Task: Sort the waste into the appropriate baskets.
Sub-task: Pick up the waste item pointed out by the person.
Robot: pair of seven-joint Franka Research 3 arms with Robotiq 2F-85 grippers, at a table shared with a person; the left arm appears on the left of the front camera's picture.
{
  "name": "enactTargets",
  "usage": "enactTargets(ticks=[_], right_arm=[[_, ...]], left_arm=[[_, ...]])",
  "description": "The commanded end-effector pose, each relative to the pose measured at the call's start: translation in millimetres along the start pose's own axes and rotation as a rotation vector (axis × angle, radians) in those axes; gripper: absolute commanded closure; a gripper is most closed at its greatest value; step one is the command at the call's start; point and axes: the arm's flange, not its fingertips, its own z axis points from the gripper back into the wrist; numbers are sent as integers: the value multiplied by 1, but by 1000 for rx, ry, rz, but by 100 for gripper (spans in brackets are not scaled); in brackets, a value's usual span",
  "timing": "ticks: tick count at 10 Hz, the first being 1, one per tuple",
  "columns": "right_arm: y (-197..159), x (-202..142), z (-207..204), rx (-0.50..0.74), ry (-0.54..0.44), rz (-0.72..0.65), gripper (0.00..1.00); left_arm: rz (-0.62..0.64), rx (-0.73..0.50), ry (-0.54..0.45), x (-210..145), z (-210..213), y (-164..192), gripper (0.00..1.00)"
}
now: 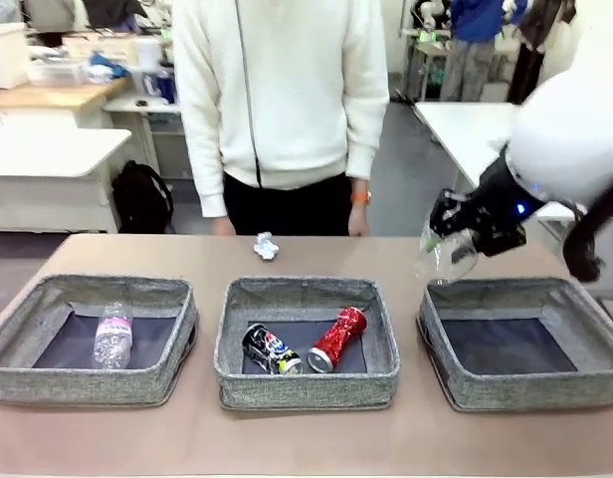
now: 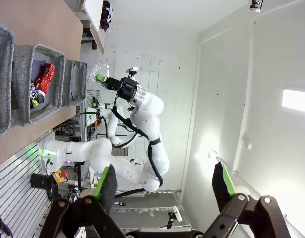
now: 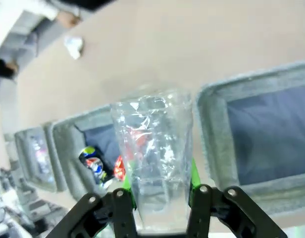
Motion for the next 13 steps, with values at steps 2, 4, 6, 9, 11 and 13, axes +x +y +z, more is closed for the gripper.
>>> enactTargets(ticks=[2, 4, 6, 9, 11, 13], right_arm=[[0, 22, -22, 207, 96, 2, 54], [65, 15, 16, 227, 138, 127, 54], [153, -5, 57, 84, 246, 77, 54], [257, -42, 99, -66, 262, 205, 54], [291, -62, 120, -122, 181, 277, 54], [311, -77, 142, -140, 107, 307, 54]], left_arm=[[-24, -22, 3, -1, -1, -3, 0], [-24, -22, 3, -1, -1, -3, 0], [-24, -22, 3, -1, -1, -3, 0], [-24, -22, 3, -1, -1, -3, 0], [-24, -22, 3, -1, -1, -3, 0], [-24, -22, 3, -1, -1, -3, 0]])
